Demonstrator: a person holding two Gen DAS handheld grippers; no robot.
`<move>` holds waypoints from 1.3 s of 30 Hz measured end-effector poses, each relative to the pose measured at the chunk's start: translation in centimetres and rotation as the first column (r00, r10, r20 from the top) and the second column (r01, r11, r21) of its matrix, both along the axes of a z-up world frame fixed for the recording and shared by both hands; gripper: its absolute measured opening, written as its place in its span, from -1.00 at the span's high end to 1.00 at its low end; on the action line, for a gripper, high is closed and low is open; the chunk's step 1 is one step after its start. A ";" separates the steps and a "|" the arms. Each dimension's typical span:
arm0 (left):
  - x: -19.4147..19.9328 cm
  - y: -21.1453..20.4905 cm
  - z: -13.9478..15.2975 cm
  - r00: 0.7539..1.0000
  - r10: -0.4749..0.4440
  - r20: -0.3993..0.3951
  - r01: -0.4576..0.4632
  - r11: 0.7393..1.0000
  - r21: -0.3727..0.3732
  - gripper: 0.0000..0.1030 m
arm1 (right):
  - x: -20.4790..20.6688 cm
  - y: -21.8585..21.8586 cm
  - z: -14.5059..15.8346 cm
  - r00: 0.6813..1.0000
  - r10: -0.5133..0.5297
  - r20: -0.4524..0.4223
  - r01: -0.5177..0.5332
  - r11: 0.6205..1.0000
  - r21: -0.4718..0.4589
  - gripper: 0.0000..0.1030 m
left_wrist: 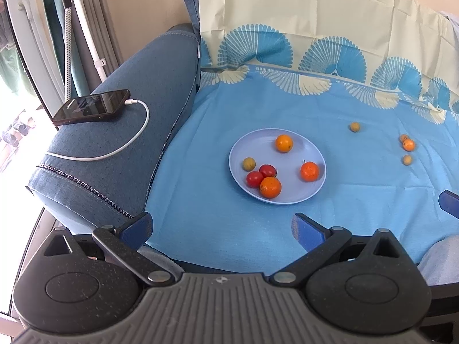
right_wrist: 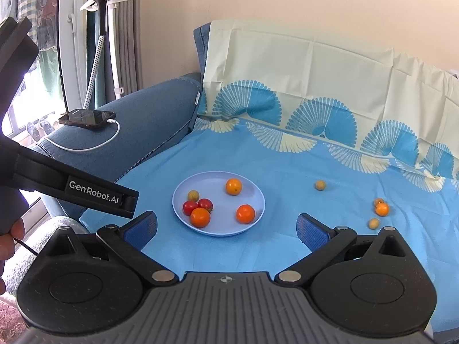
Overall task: Organize fruits
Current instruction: 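Lift both tools away from the plate, then grasp a tan round fruit with the left tool while the right tool grasps a tangerine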
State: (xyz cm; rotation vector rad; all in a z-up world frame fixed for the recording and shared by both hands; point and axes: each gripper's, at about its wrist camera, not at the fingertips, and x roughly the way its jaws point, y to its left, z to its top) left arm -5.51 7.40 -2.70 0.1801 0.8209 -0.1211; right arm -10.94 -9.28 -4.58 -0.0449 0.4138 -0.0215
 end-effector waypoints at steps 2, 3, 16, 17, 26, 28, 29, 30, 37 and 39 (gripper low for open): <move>0.2 -0.1 -0.2 1.000 -0.001 -0.006 0.001 1.000 0.005 -0.99 | 0.2 0.0 -0.1 1.000 -0.001 -0.007 0.001 1.000 0.004 -0.99; 0.3 -0.1 -0.3 1.000 0.000 -0.009 0.001 1.000 0.006 -0.99 | 0.3 -0.1 -0.2 1.000 0.000 -0.010 0.001 1.000 0.006 -0.99; 1.8 -0.8 -0.9 0.999 0.003 -0.045 -0.002 1.000 0.019 -0.99 | 1.6 -0.6 -1.1 0.999 -0.008 -0.040 0.010 0.999 0.040 -0.99; 1.8 -0.9 -0.9 0.999 0.002 -0.048 -0.001 1.000 0.022 -0.99 | 1.6 -0.7 -1.2 0.999 -0.010 -0.041 0.012 0.999 0.043 -0.99; 3.0 -3.9 -1.4 0.997 -0.031 -0.070 0.036 0.997 0.065 -0.99 | 2.2 -3.6 -2.2 0.996 -0.072 -0.049 0.077 0.992 0.104 -0.99; 3.6 -4.9 -1.5 0.996 -0.044 -0.082 0.050 0.996 0.070 -0.99 | 2.4 -4.7 -2.3 0.994 -0.102 -0.046 0.107 0.987 0.117 -0.99; 3.9 -5.6 -1.6 0.995 -0.052 -0.091 0.058 0.996 0.072 -0.99 | 2.4 -5.4 -2.5 0.992 -0.121 -0.044 0.126 0.985 0.122 -0.99; 4.3 -6.2 -1.7 0.993 -0.058 -0.098 0.065 0.995 0.073 -0.99 | 2.5 -6.2 -2.6 0.989 -0.142 -0.043 0.146 0.981 0.126 -0.99; 8.6 -12.2 -2.3 0.982 -0.111 -0.153 0.118 0.992 0.036 -0.99 | 3.0 -12.5 -3.7 0.951 -0.307 -0.035 0.308 0.940 0.146 -0.99; 10.5 -14.5 -2.5 0.980 -0.124 -0.159 0.129 0.991 0.025 -0.99 | 3.5 -14.7 -4.1 0.936 -0.351 -0.035 0.352 0.923 0.154 -0.99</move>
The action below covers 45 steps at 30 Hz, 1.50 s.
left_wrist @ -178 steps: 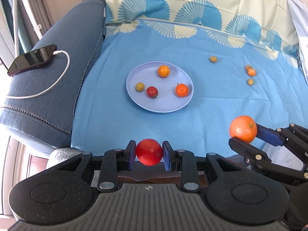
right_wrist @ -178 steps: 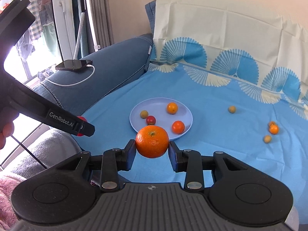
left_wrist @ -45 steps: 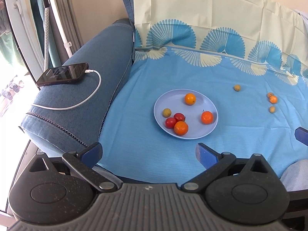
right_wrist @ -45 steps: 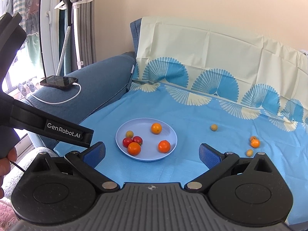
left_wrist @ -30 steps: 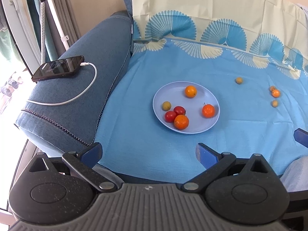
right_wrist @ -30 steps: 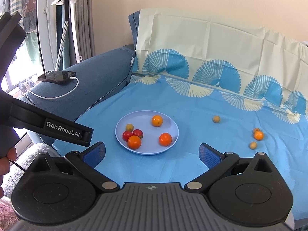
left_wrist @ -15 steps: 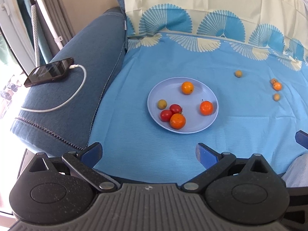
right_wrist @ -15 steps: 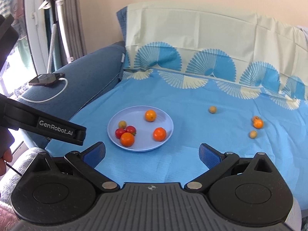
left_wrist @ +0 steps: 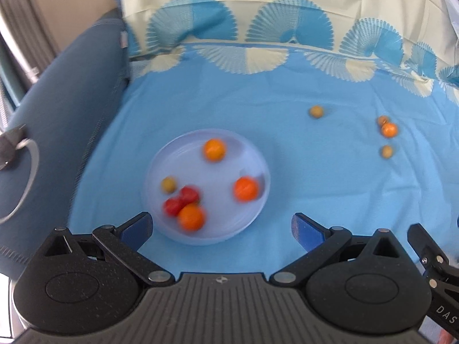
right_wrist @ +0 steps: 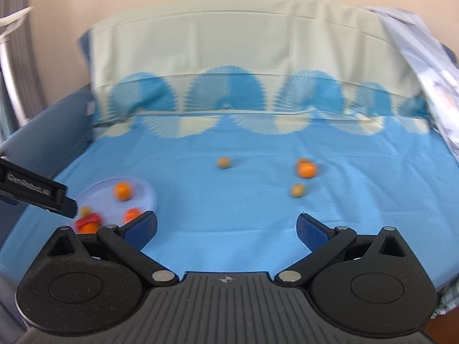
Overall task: Organize fruits
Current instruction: 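Grasp a tan round fruit with the left tool while the right tool grasps a tangerine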
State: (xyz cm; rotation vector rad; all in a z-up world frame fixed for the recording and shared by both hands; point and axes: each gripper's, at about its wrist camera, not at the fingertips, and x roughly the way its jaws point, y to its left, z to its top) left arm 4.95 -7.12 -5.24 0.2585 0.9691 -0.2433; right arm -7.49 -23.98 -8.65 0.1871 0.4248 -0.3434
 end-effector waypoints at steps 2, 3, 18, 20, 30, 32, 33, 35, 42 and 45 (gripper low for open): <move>1.8 -2.5 -0.4 1.000 -0.014 -0.005 0.014 1.000 -0.009 -0.99 | 0.8 -2.4 -0.3 0.999 -0.050 0.002 0.050 0.999 0.015 -0.99; 2.9 -3.9 -0.7 1.000 -0.023 -0.009 0.023 1.000 -0.014 -0.99 | 1.4 -3.7 -0.5 0.997 -0.076 0.003 0.076 0.997 0.021 -0.99; 18.7 -20.7 -10.9 0.988 -0.105 -0.110 0.105 0.994 0.002 -0.99 | 17.0 -21.4 -6.4 0.971 -0.212 -0.111 0.224 0.969 0.107 -0.99; 20.3 -21.8 -12.5 0.987 -0.102 -0.122 0.105 0.994 0.019 -0.99 | 19.4 -22.6 -7.2 0.968 -0.213 -0.131 0.227 0.969 0.102 -0.99; 23.8 -22.8 -16.3 0.979 -0.113 -0.170 0.114 0.994 -0.005 -1.00 | 24.5 -23.5 -11.3 0.955 -0.196 -0.222 0.200 0.980 -0.007 -0.99; 23.6 -22.9 -16.4 0.980 -0.119 -0.160 0.121 0.993 0.002 -1.00 | 24.4 -23.8 -11.3 0.958 -0.193 -0.214 0.199 0.980 0.006 -0.99; 23.5 -23.0 -16.3 0.980 -0.120 -0.159 0.122 0.992 0.005 -1.00 | 24.4 -23.8 -11.2 0.957 -0.192 -0.215 0.197 0.980 0.004 -0.99; 23.8 -23.1 -16.2 0.973 -0.120 -0.196 0.124 0.992 0.007 -1.00 | 24.2 -23.7 -11.0 0.957 -0.191 -0.218 0.196 0.981 -0.001 -0.90; 23.0 -23.0 -14.3 0.957 -0.163 -0.240 0.166 0.986 -0.008 0.46 | 23.4 -23.7 -10.2 0.970 -0.174 -0.172 0.179 0.984 0.015 0.10; 22.6 -22.7 -13.6 0.956 -0.163 -0.242 0.164 0.986 -0.017 0.47 | 22.9 -23.9 -10.1 0.966 -0.202 -0.163 0.207 0.978 0.016 0.10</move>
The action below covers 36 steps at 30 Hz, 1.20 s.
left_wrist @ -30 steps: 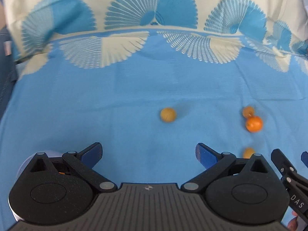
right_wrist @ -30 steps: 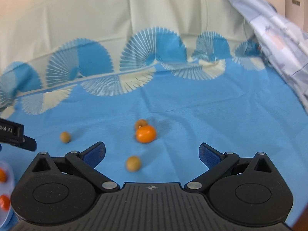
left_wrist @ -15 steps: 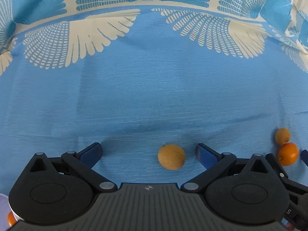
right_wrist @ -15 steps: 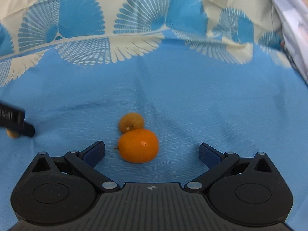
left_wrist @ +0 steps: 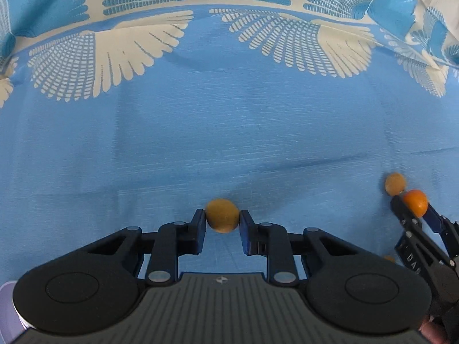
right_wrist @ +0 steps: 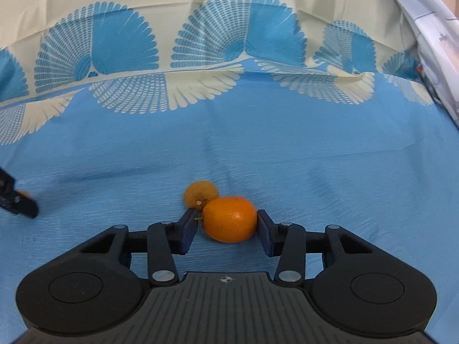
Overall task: Organize fruits
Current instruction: 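Grasp a tan round fruit with the left tool while the right tool grasps a tangerine, then carry the tan fruit and tangerine over the blue plate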
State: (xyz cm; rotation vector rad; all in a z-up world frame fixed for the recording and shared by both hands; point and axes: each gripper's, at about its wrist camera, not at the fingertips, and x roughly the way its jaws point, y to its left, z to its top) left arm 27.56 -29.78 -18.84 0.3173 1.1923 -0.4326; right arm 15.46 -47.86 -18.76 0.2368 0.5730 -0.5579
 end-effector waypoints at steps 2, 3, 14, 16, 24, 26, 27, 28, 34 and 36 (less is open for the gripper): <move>-0.8 0.4 0.9 0.999 -0.004 0.043 0.005 1.000 -0.007 0.47 | -0.7 -0.2 0.4 1.000 -0.026 0.014 0.026 1.000 -0.009 0.10; -1.3 0.6 1.4 0.998 -0.008 0.059 0.009 1.000 -0.009 0.47 | -1.1 -0.2 0.8 0.999 -0.034 0.023 0.035 0.999 -0.013 0.10; -11.5 6.2 10.3 0.976 -0.072 0.207 0.088 0.994 -0.069 0.47 | -10.1 3.9 6.3 0.991 -0.025 0.130 0.032 0.998 -0.054 0.10; -13.5 8.0 11.7 0.976 -0.065 0.209 0.084 0.993 -0.083 0.47 | -12.0 5.6 6.9 0.992 0.007 0.127 0.000 0.999 -0.054 0.10; -21.4 16.8 15.8 0.973 -0.017 0.231 0.042 0.993 -0.107 0.47 | -18.2 15.1 9.5 0.964 0.240 0.111 -0.240 0.971 -0.016 0.10; -23.3 19.1 16.5 0.972 -0.003 0.235 0.031 0.993 -0.112 0.47 | -19.5 17.6 10.3 0.951 0.287 0.115 -0.288 0.957 -0.009 0.10; -24.2 20.3 16.8 0.971 0.004 0.238 0.025 0.993 -0.116 0.47 | -20.0 18.8 10.8 0.942 0.315 0.119 -0.316 0.949 -0.008 0.10; -25.0 21.2 16.9 0.970 0.011 0.242 0.018 0.993 -0.117 0.47 | -20.6 20.0 11.2 0.933 0.339 0.123 -0.340 0.940 -0.010 0.10; -28.9 27.3 17.2 0.965 0.084 0.249 -0.051 0.990 -0.135 0.47 | -23.6 26.9 13.3 0.875 0.468 0.127 -0.463 0.884 -0.066 0.10; -30.1 29.2 17.3 0.959 0.105 0.262 -0.071 0.988 -0.139 0.47 | -24.6 28.8 13.8 0.858 0.499 0.121 -0.492 0.867 -0.085 0.09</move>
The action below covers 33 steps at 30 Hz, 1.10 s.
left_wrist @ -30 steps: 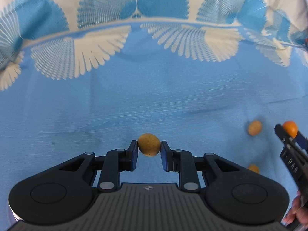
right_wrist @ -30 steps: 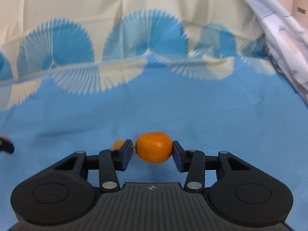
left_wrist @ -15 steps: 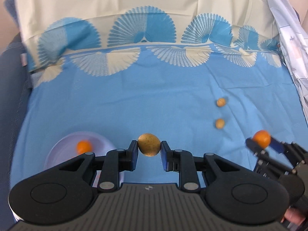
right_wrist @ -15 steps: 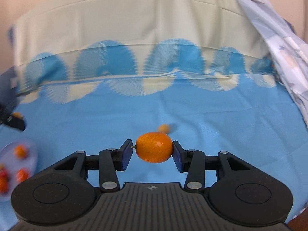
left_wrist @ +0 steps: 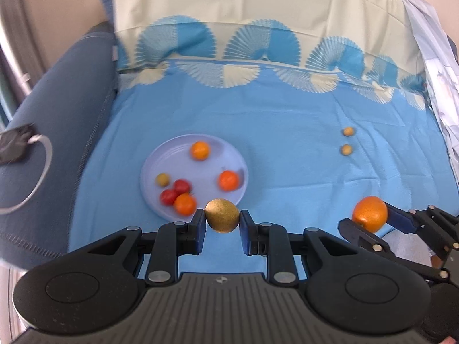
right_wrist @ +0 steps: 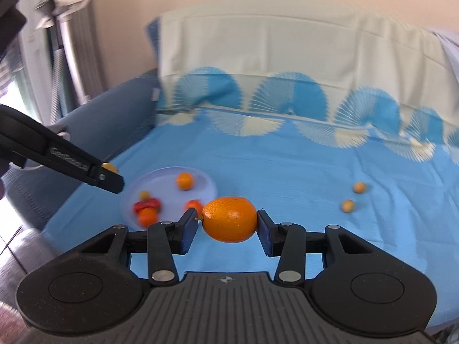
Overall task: Organize fruits
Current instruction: 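Carry the tan fruit and tangerine over the blue plate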
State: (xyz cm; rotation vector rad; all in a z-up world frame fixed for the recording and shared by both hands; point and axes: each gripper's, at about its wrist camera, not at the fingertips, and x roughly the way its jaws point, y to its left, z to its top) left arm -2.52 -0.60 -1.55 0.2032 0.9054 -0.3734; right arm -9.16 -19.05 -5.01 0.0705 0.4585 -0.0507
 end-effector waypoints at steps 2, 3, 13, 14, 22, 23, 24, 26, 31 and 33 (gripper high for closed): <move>-1.1 1.7 -0.1 1.000 0.021 0.002 -0.021 1.000 -0.003 0.47 | -1.0 1.5 0.3 1.000 0.030 0.000 -0.030 0.999 -0.011 0.09; -1.6 2.5 -0.1 1.000 0.030 -0.002 -0.030 1.000 -0.007 0.47 | -1.5 2.2 0.4 0.999 0.043 0.001 -0.043 0.999 -0.018 0.09; -5.1 7.9 -0.2 0.996 0.093 -0.005 -0.093 0.993 -0.073 0.47 | -4.4 6.9 0.7 0.991 0.133 -0.010 -0.133 0.986 -0.102 0.09; -5.2 8.1 -0.2 0.995 0.095 -0.004 -0.095 0.992 -0.079 0.47 | -4.3 7.3 0.8 0.990 0.138 -0.008 -0.138 0.984 -0.111 0.09; -5.0 9.6 0.3 0.994 0.110 -0.002 -0.110 0.986 -0.123 0.47 | -4.4 8.5 1.2 0.988 0.152 -0.015 -0.153 0.977 -0.148 0.09; -4.8 9.6 0.3 0.994 0.111 -0.003 -0.111 0.986 -0.126 0.47 | -4.3 8.6 1.2 0.988 0.151 -0.015 -0.152 0.977 -0.151 0.09; -4.7 9.6 0.3 0.994 0.111 -0.004 -0.111 0.985 -0.130 0.47 | -4.3 8.7 1.3 0.988 0.151 -0.017 -0.152 0.976 -0.154 0.09; -4.6 9.8 0.3 0.994 0.113 -0.005 -0.113 0.984 -0.136 0.47 | -4.1 8.8 1.2 0.988 0.150 -0.022 -0.151 0.976 -0.158 0.09; -4.2 10.4 0.2 0.993 0.118 -0.012 -0.119 0.982 -0.145 0.47 | -3.7 9.1 1.0 0.987 0.153 -0.039 -0.157 0.973 -0.167 0.09; -4.1 10.5 0.2 0.992 0.123 -0.015 -0.123 0.982 -0.145 0.47 | -3.4 9.3 0.9 0.987 0.156 -0.046 -0.162 0.972 -0.170 0.09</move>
